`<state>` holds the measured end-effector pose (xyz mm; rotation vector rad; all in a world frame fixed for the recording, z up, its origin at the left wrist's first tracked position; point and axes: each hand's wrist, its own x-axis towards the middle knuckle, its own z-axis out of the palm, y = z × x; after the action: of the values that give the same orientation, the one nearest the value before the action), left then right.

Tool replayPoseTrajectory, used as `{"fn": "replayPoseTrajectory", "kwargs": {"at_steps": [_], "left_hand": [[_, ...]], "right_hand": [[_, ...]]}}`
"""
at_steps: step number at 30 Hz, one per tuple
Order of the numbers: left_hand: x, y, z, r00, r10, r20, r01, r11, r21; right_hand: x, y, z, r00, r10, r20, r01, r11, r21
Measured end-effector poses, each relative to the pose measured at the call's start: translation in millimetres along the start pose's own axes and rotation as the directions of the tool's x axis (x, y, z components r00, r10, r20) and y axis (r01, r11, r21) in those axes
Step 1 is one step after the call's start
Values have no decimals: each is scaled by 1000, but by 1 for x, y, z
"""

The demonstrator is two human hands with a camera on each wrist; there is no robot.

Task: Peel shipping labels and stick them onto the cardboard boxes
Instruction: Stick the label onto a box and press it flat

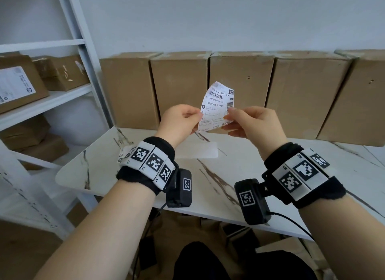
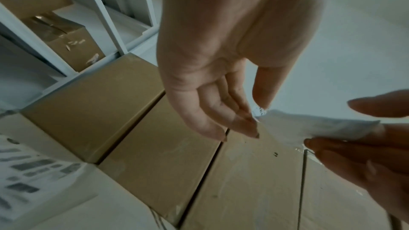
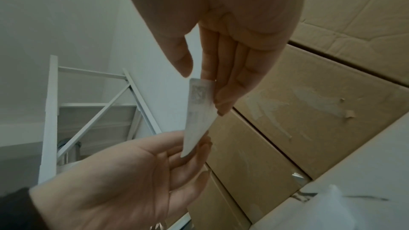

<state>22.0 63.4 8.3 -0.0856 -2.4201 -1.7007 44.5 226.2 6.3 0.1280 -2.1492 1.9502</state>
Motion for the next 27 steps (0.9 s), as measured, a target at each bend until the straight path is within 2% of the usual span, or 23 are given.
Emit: {"fn": "replayPoseTrajectory", "kwargs": {"at_steps": [6, 11, 21, 27], "left_hand": [[-2, 14, 9, 996, 82, -19, -83, 995, -47], [-2, 30, 18, 989, 133, -64, -137, 989, -61], [-9, 63, 54, 977, 201, 75, -193, 976, -100], [-8, 88, 84, 962, 224, 153, -209, 972, -112]], "right_hand": [[-3, -2, -19, 997, -73, -17, 72, 996, -42], [-4, -8, -39, 995, -58, -86, 56, 998, -26], [-4, -24, -86, 963, -184, -198, 169, 981, -94], [-7, -31, -123, 943, -199, -267, 161, 974, -159]]}}
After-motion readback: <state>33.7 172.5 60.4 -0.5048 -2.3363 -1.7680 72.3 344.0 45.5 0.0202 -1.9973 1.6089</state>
